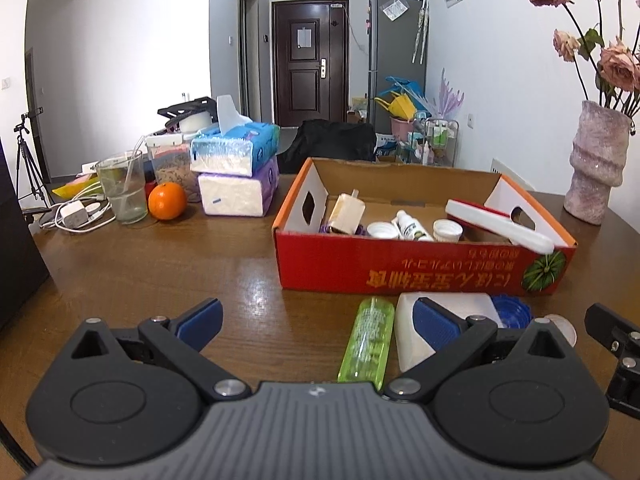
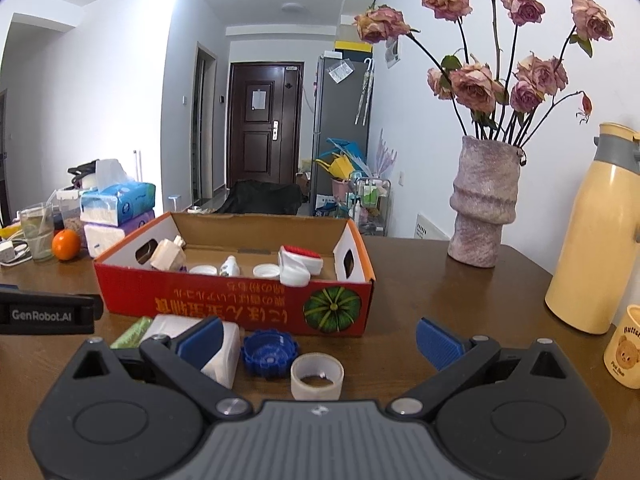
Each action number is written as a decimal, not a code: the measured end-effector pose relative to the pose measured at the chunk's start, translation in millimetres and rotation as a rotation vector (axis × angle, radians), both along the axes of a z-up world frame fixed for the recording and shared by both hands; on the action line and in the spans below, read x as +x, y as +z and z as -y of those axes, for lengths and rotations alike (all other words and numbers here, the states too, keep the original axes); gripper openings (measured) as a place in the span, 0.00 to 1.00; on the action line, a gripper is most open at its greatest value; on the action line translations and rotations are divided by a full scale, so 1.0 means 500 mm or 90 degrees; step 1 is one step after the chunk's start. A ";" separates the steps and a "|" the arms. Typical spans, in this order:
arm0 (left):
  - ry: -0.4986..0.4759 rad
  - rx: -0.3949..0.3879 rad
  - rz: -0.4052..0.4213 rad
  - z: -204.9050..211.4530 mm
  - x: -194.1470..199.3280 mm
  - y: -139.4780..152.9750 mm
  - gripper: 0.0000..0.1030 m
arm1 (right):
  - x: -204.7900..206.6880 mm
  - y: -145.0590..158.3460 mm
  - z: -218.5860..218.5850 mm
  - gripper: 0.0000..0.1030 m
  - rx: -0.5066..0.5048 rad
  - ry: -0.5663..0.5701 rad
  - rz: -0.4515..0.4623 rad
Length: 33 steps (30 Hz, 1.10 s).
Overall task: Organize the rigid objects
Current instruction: 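Grasp the green plastic bottle with left tool while right tool grasps the clear cup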
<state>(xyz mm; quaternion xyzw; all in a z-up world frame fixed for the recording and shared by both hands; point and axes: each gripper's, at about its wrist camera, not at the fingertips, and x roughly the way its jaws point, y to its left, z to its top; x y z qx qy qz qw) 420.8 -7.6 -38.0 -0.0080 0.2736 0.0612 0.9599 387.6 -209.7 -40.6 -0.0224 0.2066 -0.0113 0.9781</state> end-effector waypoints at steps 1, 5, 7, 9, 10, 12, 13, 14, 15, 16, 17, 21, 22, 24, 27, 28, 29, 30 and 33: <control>0.000 0.000 -0.003 -0.001 -0.003 -0.003 1.00 | -0.003 -0.004 0.000 1.00 -0.001 0.000 -0.003; 0.002 0.000 -0.017 -0.005 -0.008 -0.015 1.00 | -0.007 -0.015 0.004 1.00 -0.004 -0.001 -0.014; 0.002 -0.003 -0.024 -0.009 -0.010 -0.021 1.00 | -0.009 -0.019 0.005 1.00 -0.006 -0.001 -0.018; 0.000 -0.007 -0.029 -0.012 -0.010 -0.024 1.00 | -0.010 -0.023 0.007 1.00 -0.007 -0.002 -0.022; -0.001 -0.007 -0.031 -0.013 -0.009 -0.025 1.00 | -0.010 -0.025 0.008 1.00 -0.007 -0.002 -0.023; -0.002 -0.007 -0.040 -0.014 -0.007 -0.030 1.00 | -0.008 -0.028 0.011 1.00 -0.006 -0.003 -0.028; -0.005 -0.009 -0.046 -0.015 -0.004 -0.034 1.00 | -0.007 -0.031 0.013 1.00 -0.005 -0.003 -0.031; -0.006 -0.010 -0.052 -0.015 -0.002 -0.037 1.00 | -0.004 -0.034 0.015 1.00 -0.004 -0.004 -0.035; -0.007 -0.011 -0.060 -0.016 0.002 -0.042 1.00 | -0.001 -0.037 0.017 1.00 -0.002 -0.005 -0.039; -0.009 -0.013 -0.065 -0.016 0.005 -0.045 1.00 | 0.002 -0.040 0.019 1.00 -0.001 -0.005 -0.044; -0.011 -0.014 -0.071 -0.016 0.008 -0.049 1.00 | 0.006 -0.044 0.021 1.00 0.001 -0.006 -0.050; -0.018 -0.016 -0.087 -0.014 0.018 -0.063 1.00 | 0.021 -0.058 0.028 1.00 0.005 -0.009 -0.070; -0.019 -0.016 -0.089 -0.013 0.020 -0.065 1.00 | 0.025 -0.061 0.029 1.00 0.005 -0.010 -0.075; -0.014 -0.013 -0.091 -0.012 0.024 -0.071 1.00 | 0.031 -0.067 0.033 1.00 0.006 -0.011 -0.083; -0.012 -0.011 -0.087 -0.011 0.030 -0.076 1.00 | 0.040 -0.076 0.038 1.00 0.004 -0.014 -0.094; -0.012 -0.009 -0.087 -0.010 0.033 -0.078 1.00 | 0.043 -0.079 0.039 1.00 0.004 -0.014 -0.097; -0.013 -0.005 -0.087 -0.007 0.036 -0.080 1.00 | 0.046 -0.081 0.041 1.00 0.003 -0.015 -0.100; -0.014 -0.003 -0.088 -0.005 0.040 -0.082 0.99 | 0.048 -0.084 0.043 1.00 0.003 -0.015 -0.102; -0.013 0.007 -0.086 0.002 0.048 -0.087 0.96 | 0.057 -0.090 0.049 1.00 0.002 -0.018 -0.109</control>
